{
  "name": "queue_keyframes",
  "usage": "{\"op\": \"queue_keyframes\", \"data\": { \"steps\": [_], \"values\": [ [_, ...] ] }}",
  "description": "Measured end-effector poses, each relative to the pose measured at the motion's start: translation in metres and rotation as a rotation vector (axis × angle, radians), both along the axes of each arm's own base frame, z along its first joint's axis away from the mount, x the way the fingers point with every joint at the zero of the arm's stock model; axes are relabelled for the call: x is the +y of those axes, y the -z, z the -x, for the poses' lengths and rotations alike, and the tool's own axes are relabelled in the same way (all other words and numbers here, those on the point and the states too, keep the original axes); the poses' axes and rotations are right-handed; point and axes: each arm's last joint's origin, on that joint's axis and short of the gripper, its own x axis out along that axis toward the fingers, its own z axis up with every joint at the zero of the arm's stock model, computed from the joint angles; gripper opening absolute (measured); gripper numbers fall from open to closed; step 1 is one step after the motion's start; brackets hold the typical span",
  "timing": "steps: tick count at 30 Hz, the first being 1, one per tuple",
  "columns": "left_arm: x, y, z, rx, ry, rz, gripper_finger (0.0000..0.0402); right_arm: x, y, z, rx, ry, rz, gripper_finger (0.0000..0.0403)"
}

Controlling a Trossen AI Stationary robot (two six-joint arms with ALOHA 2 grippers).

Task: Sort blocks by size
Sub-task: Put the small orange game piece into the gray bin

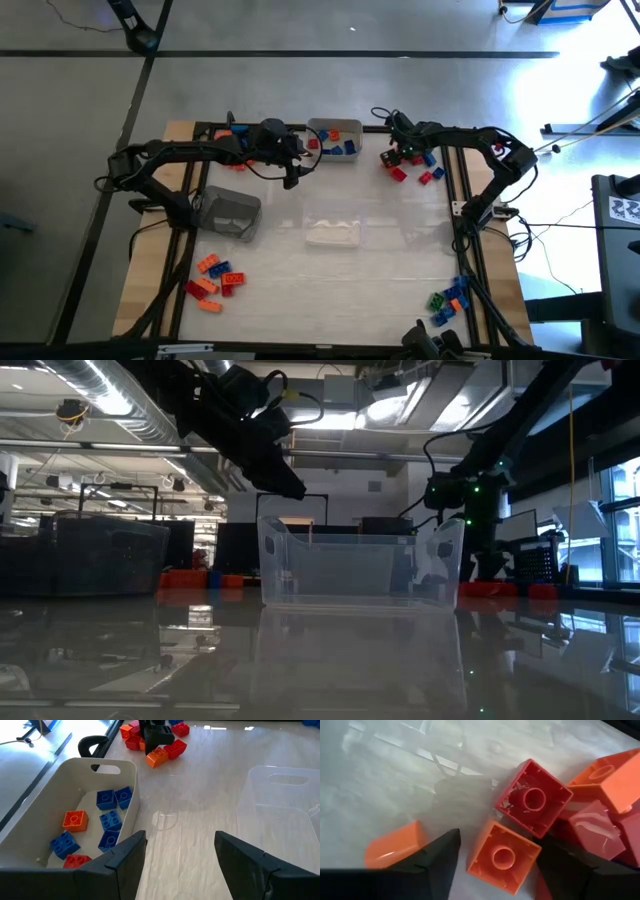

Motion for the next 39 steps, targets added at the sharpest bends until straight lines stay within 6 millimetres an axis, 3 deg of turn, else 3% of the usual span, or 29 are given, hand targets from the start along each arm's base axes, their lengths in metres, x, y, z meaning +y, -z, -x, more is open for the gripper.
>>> {"op": "queue_keyframes", "data": {
  "steps": [6,10,14,25,39],
  "values": [
    [0.0,0.0,0.0,0.0,0.0,0.0,0.0223,0.0,0.0,-0.001,0.006,-0.039,0.001,0.0168],
    [0.0,0.0,0.0,0.0,0.0,0.0,0.0223,0.001,-0.002,-0.001,0.025,-0.074,0.019,0.0145],
    [0.0,0.0,0.0,0.001,0.0,0.0,0.0223,0.006,-0.011,-0.005,0.022,-0.121,0.042,0.0149],
    [0.0,0.0,0.0,-0.001,0.0,-0.001,0.0223,0.017,-0.074,-0.038,-0.175,-0.302,0.234,0.0153],
    [0.0,0.0,0.0,-0.004,0.0,-0.001,0.0223,0.019,-0.1,-0.081,-0.562,-0.522,0.43,0.0153]
  ]
}}
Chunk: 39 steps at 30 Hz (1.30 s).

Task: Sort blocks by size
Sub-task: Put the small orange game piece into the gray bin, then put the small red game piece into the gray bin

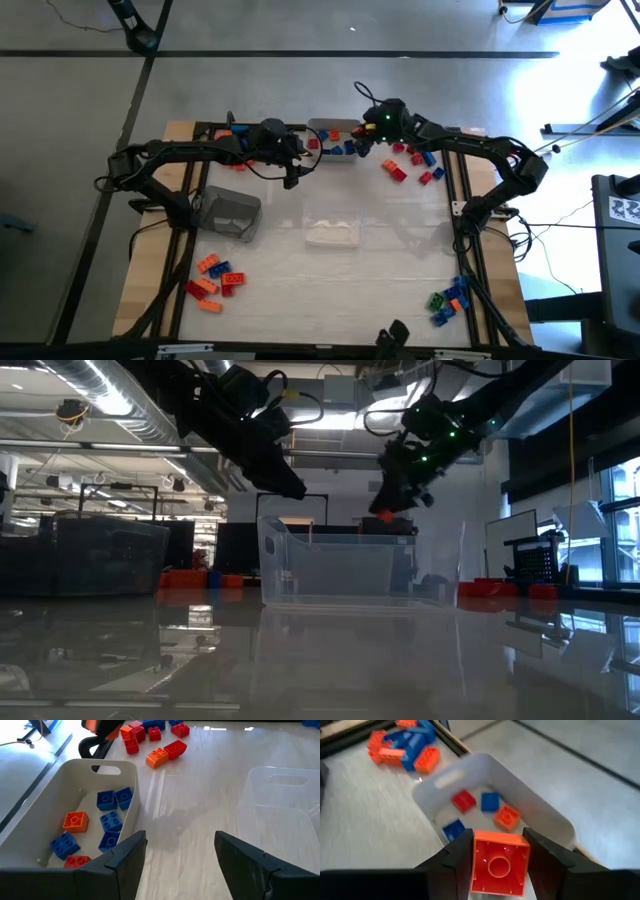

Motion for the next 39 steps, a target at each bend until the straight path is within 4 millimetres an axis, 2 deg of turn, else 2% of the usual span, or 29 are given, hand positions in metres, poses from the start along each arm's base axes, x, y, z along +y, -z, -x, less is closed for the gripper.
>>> {"op": "queue_keyframes", "data": {
  "steps": [6,12,20,23,27,33,39],
  "values": [
    [0.0,0.0,0.0,-0.002,0.001,-0.003,0.0223,-0.008,0.013,-0.018,-0.074,-0.034,0.052,0.0157],
    [0.0,0.0,0.0,-0.002,0.001,-0.002,0.0223,-0.015,0.02,-0.024,-0.097,0.017,0.099,0.0176],
    [0.0,0.0,0.0,-0.001,0.002,-0.003,0.0223,-0.014,0.021,-0.024,-0.093,0.027,0.078,0.0242],
    [0.0,0.0,0.0,0.0,0.0,-0.001,0.0223,-0.012,0.019,-0.022,-0.037,0.005,0.062,0.0264],
    [0.0,0.0,0.0,0.005,-0.001,0.004,0.0223,-0.006,-0.001,-0.013,0.066,-0.003,0.048,0.0278],
    [0.0,0.001,0.0,0.005,-0.001,0.005,0.0223,0.006,-0.027,0.014,0.293,0.128,0.026,0.028],
    [0.0,0.0,0.0,0.005,-0.001,0.005,0.0223,0.015,-0.029,0.039,0.521,0.332,0.036,0.028]
  ]
}}
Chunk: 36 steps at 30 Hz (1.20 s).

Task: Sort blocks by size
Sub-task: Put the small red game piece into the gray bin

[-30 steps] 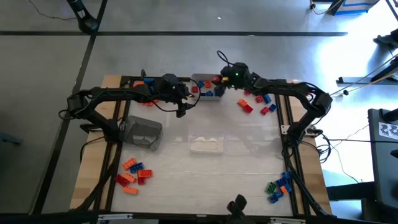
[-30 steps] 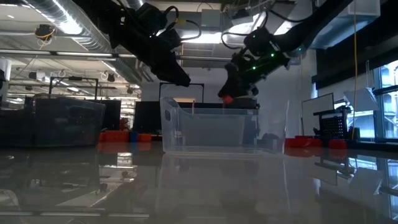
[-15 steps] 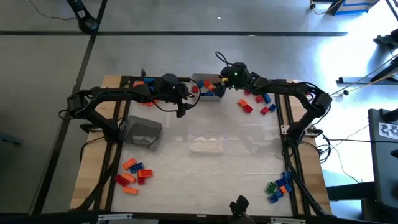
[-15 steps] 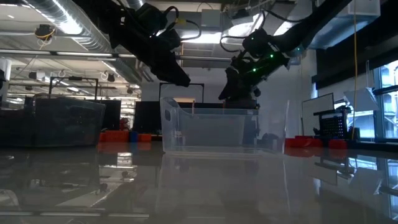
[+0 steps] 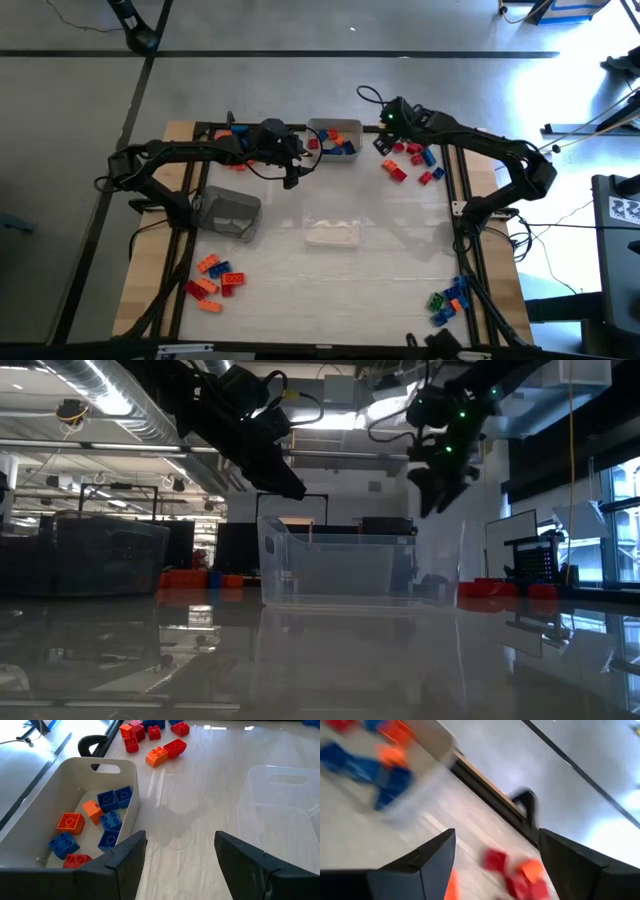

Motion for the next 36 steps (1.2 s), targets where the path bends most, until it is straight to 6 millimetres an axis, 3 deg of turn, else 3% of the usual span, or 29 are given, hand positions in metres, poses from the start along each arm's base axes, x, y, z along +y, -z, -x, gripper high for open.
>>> {"op": "queue_keyframes", "data": {
  "steps": [7,15,27,36],
  "values": [
    [0.0,0.0,0.0,0.0,0.0,0.0,0.0223,-0.012,0.018,0.025,0.054,0.14,-0.095,0.028],
    [0.0,0.0,0.0,0.0,0.002,-0.003,0.0223,-0.034,0.049,0.047,-0.068,0.149,-0.204,0.028],
    [0.0,0.0,0.0,-0.004,0.0,-0.002,0.0223,-0.053,0.096,0.039,-0.067,0.143,-0.304,0.028],
    [0.0,0.0,0.0,-0.004,0.0,-0.002,0.0223,-0.061,0.117,0.037,0.01,0.189,-0.284,0.028]
  ]
}}
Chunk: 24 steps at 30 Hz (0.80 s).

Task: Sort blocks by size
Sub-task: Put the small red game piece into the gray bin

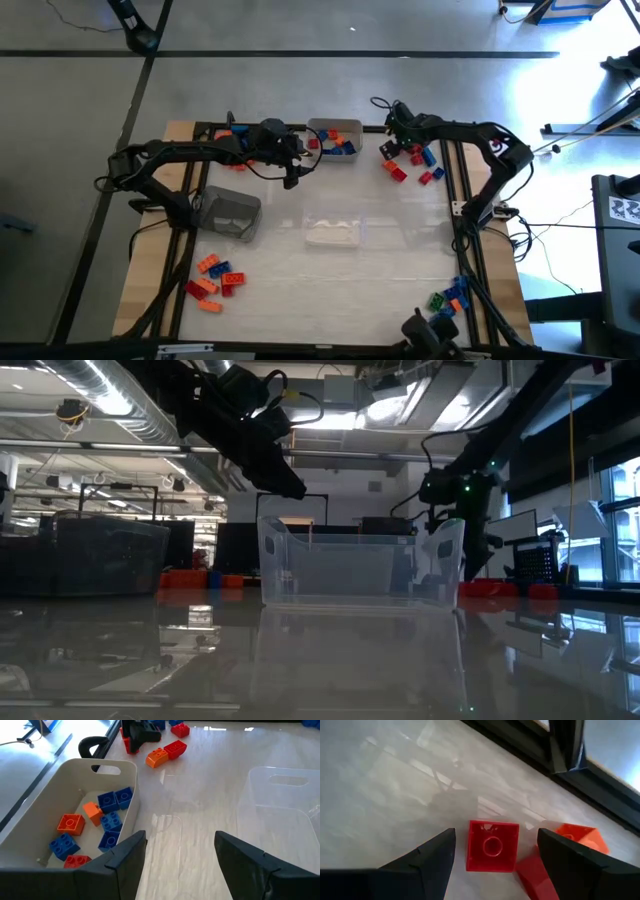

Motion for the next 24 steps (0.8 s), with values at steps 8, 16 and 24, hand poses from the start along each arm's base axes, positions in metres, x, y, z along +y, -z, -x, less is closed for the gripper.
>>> {"op": "queue_keyframes", "data": {
  "steps": [8,16,24],
  "values": [
    [0.0,0.0,0.0,0.0,0.0,0.0,0.0223,-0.002,0.01,-0.003,-0.008,-0.019,-0.025,0.0244],
    [0.0,0.0,0.0,0.0,0.0,0.0,0.0223,-0.003,0.008,-0.004,0.003,-0.064,-0.026,0.0142],
    [0.0,0.0,0.0,0.0,0.001,0.0,0.0223,-0.008,-0.025,-0.01,-0.022,-0.1,-0.022,0.0153]
  ]
}}
